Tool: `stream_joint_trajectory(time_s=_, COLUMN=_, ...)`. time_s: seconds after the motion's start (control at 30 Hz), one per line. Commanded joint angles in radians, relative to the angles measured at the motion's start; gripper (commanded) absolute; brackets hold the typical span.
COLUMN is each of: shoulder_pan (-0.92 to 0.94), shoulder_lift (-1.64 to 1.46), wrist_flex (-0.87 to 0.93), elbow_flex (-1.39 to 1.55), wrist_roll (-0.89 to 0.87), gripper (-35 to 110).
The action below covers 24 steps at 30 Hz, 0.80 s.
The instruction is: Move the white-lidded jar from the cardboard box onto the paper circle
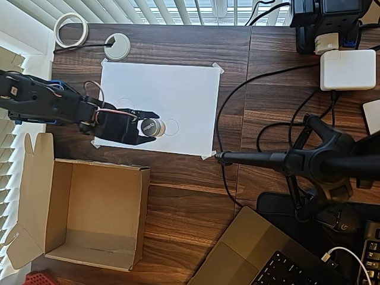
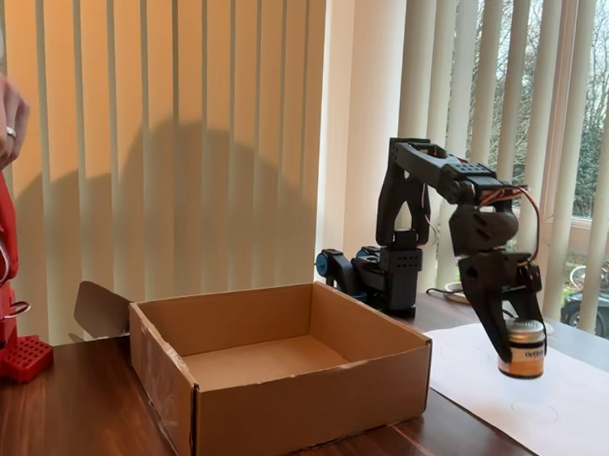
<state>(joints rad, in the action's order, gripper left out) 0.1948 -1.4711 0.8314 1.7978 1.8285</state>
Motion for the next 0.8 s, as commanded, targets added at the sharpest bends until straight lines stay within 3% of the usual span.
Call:
stream_joint_trajectory(time_s=0.0, shoulder_pan=0.012, shoulder_lift=0.025, wrist_flex=-0.026, elbow_flex=-0.140, wrist_roll=0.012, gripper=7)
stream_joint_trajectory(time_s=0.77, shoulder_pan=-0.043, shoulder_lift=0.104, wrist_flex=-0.048, elbow_flex=-0.173, wrist_roll=-0.017, gripper=7)
